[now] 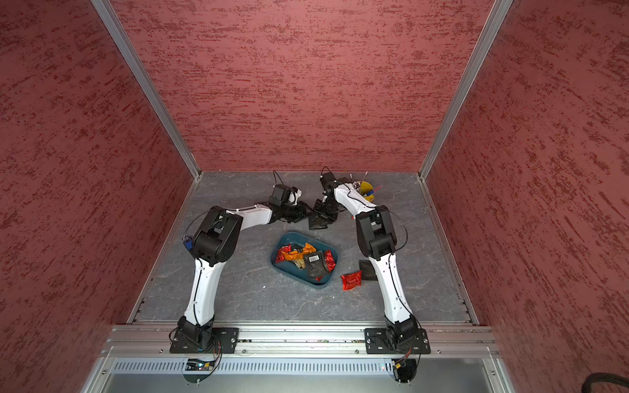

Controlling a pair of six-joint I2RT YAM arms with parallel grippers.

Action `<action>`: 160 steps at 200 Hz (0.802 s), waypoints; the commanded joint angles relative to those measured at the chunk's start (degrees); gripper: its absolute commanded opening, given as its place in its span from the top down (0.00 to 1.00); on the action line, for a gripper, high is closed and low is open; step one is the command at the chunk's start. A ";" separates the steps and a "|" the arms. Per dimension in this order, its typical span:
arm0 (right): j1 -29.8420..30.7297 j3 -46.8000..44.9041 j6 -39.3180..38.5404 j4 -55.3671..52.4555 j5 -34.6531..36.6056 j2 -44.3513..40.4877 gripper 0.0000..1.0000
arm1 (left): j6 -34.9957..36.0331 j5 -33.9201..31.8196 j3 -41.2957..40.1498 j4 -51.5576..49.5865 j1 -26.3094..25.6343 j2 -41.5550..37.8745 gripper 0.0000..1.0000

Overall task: Put the tea bags into the storage box
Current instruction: Pick up the tea bag from the center of the board.

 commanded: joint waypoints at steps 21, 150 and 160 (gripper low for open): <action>0.94 0.22 0.74 3.49 -1.44 4.13 0.49 | 0.68 6.51 0.43 -2.08 -3.84 1.93 0.63; -0.30 0.05 0.92 3.04 0.87 -2.50 0.37 | 2.15 5.45 -1.34 -4.31 -3.02 -2.41 1.00; -0.39 -0.13 0.81 2.69 1.49 -3.98 0.37 | 2.66 5.12 -1.17 -5.01 -2.98 -3.34 1.00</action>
